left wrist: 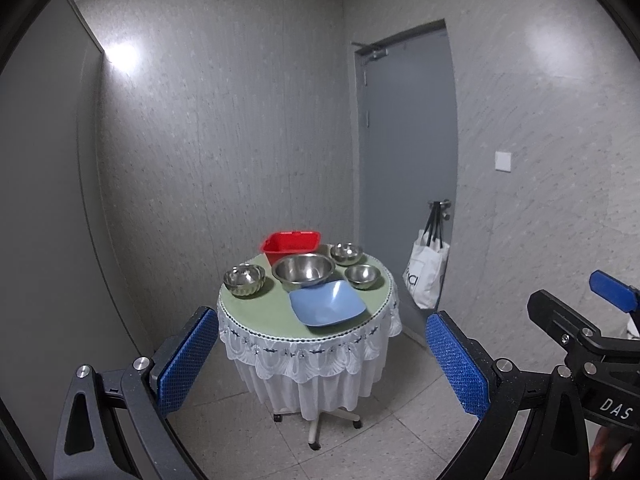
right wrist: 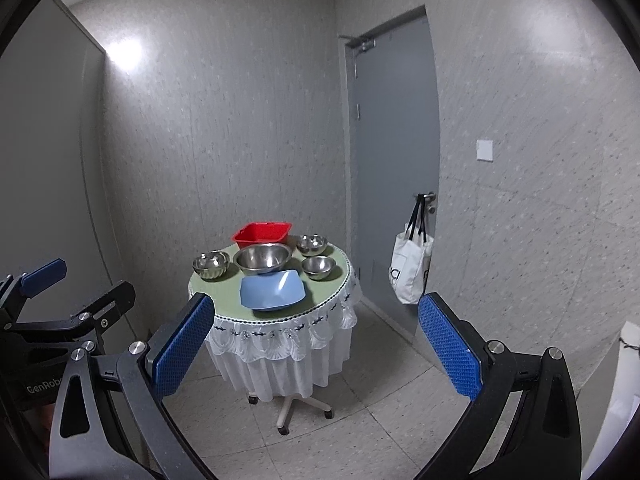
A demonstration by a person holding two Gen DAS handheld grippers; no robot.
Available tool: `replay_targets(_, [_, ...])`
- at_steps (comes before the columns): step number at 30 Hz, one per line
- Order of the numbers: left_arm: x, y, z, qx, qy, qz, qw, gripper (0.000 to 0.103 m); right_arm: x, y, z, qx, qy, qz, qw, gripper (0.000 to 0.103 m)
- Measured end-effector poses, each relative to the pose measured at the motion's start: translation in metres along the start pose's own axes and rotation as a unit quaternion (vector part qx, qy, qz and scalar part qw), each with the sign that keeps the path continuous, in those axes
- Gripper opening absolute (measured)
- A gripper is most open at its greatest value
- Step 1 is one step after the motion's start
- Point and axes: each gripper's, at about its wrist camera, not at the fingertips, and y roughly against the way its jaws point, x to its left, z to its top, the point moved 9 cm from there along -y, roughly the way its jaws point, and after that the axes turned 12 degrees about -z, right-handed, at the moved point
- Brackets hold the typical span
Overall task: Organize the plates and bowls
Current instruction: 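Move both tools toward the large steel bowl on the table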
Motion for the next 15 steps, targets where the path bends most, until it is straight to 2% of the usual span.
replay_targets(9, [0.085, -0.150, 0.063, 0.019, -0.010, -0.012, 0.9997, 0.103, 0.052, -0.130, 0.029, 0.022, -0.003, 0.000, 1.000, 0.103])
replay_targets(15, [0.140, -0.251, 0.091, 0.038, -0.002, -0.019, 0.9991, 0.102, 0.083, -0.203, 0.041, 0.040, -0.003, -0.005, 0.999, 0.103])
